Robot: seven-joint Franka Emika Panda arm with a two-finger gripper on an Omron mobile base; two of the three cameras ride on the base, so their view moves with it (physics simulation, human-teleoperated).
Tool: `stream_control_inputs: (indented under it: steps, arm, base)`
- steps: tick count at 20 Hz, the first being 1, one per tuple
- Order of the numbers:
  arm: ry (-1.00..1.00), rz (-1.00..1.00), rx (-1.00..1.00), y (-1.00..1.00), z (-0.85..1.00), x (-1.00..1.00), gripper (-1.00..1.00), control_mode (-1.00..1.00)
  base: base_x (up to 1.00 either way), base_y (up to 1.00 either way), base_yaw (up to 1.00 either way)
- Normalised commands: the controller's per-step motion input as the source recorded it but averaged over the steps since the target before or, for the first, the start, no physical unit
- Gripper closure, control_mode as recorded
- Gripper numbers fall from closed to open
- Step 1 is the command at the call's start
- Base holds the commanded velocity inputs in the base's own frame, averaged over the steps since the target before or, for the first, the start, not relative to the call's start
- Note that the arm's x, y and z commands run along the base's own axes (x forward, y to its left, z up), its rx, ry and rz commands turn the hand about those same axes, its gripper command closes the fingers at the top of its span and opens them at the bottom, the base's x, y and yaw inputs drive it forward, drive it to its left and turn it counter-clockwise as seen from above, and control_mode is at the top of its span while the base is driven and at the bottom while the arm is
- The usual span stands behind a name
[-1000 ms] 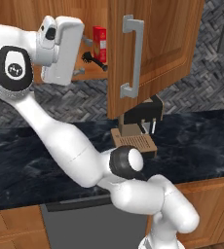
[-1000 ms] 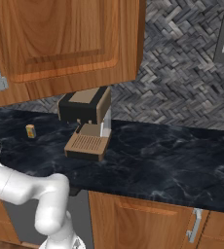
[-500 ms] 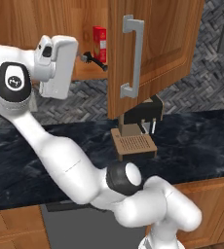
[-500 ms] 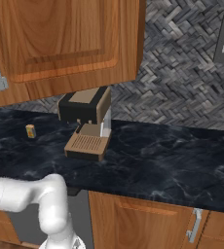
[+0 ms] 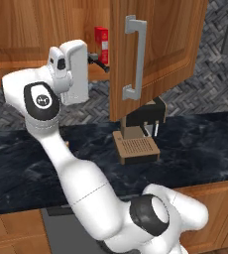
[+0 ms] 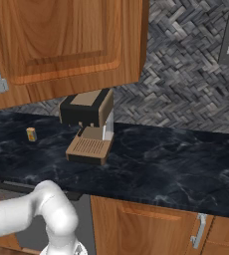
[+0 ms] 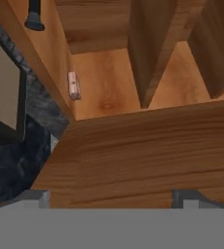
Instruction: Pick the bar soap and dish brush from the cabinet and place them on the counter.
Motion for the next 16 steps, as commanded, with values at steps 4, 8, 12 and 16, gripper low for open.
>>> stream_control_inputs:
  steps: [4,8,12,16]
  arm:
    - [-0.01,0.08,-0.09,-0.02,-0.16,0.13,-1.00,-1.00]
    - [-0.14,0.03,-0.03,-0.04,-0.06,0.00,-1.00,-1.00]
    - [-0.25,0.00,0.01,0.00,0.02,0.00,-1.00,-1.00]
    - [-0.34,0.00,0.06,-0.02,0.17,-0.11,-1.00,-1.00]
  base:
    - [0.00,0.00,0.00]
    - [0.00,0.00,0.00]
    - [0.00,0.00,0.00]
    - [0.00,0.00,0.00]
